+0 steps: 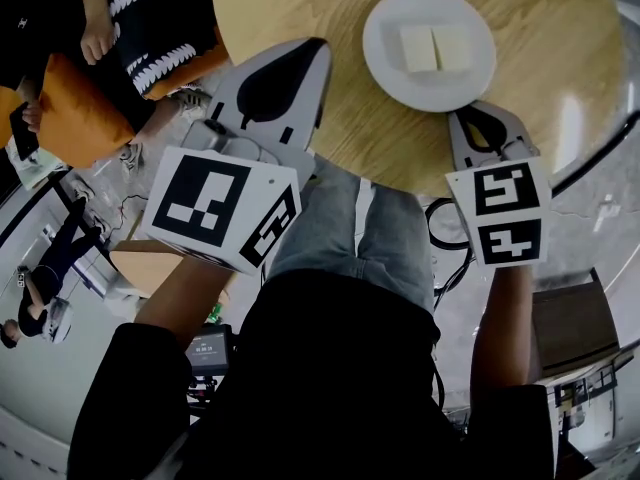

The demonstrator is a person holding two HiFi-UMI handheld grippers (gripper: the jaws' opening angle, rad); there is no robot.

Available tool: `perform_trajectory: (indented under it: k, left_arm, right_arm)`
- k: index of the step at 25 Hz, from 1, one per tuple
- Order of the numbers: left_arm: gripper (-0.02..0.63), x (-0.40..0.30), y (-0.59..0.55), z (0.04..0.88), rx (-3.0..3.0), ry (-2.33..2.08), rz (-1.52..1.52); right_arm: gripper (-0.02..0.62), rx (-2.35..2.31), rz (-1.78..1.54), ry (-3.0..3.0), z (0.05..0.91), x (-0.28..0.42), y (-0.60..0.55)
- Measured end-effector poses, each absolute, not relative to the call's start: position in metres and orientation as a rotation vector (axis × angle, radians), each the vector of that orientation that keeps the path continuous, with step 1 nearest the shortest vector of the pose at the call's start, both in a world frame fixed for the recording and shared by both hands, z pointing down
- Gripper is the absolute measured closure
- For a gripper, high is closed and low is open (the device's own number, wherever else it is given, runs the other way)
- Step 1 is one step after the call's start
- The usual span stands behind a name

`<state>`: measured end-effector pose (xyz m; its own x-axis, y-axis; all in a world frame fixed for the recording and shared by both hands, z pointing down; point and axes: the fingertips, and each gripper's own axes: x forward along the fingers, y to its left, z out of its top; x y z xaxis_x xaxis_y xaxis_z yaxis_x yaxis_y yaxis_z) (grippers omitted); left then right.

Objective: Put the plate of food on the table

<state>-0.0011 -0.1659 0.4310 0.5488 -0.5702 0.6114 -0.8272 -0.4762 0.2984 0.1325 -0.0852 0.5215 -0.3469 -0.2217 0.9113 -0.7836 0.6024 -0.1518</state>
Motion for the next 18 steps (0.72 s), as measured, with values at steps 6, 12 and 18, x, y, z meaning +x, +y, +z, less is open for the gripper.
perform_trajectory:
  k: [6, 12, 18]
  left_arm:
    - [0.597, 0.0, -0.167, 0.434, 2.215, -1.115, 0.583]
    - [0.597, 0.007, -0.168, 0.438, 2.213, -1.112, 0.582]
    - [0.597, 0.005, -0.169, 0.436, 2.224, -1.112, 0.582]
  right_arm:
    - [0.584, 0.659, 0.729, -1.81, 0.525, 0.131, -0.084]
    - [0.584, 0.584, 0.767, -1.784, 0.529, 0.135, -0.085]
    - [0.584, 0.634, 0.624, -1.806, 0.528, 0.139, -0.086]
